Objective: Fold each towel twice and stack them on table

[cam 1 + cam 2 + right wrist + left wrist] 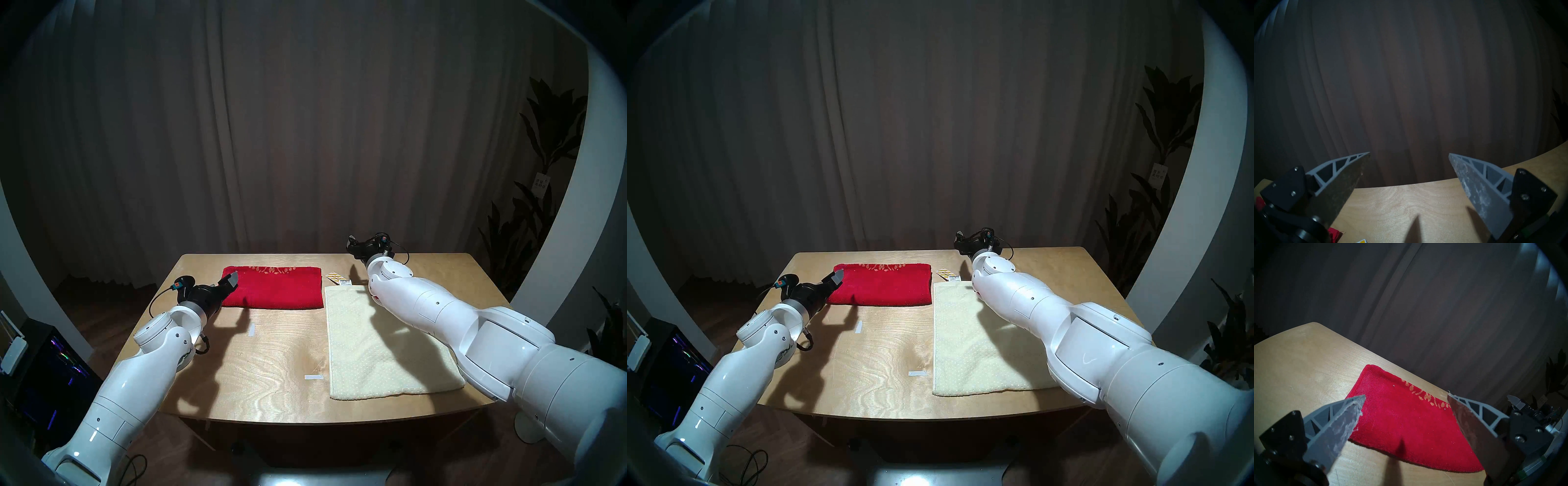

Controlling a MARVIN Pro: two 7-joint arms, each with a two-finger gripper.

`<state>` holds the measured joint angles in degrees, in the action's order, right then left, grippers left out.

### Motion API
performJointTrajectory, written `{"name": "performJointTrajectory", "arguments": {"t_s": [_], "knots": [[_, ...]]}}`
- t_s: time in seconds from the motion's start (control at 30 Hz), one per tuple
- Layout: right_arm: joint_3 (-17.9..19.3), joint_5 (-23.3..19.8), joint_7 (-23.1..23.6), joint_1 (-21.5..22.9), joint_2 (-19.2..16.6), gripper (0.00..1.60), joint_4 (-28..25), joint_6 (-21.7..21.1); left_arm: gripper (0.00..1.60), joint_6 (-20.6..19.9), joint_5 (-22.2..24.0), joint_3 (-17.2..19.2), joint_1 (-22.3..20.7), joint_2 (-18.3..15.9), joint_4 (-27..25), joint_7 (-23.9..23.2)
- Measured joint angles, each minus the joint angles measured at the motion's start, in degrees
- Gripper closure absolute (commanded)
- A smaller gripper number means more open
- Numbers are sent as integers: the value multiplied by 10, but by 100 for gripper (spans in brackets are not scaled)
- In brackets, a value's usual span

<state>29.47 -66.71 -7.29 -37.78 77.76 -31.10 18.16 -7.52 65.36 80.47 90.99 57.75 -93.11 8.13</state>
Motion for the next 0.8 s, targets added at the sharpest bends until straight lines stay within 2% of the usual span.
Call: {"name": "performJointTrajectory", "arguments": {"t_s": [0.27,0.8], "knots": [[-16,16,16,-8,-18,0,-16,17,0,6,28,18,28,4,-15,0],[-46,50,50,-26,-61,0,-59,62,0,23,102,59,70,36,-48,0]]}}
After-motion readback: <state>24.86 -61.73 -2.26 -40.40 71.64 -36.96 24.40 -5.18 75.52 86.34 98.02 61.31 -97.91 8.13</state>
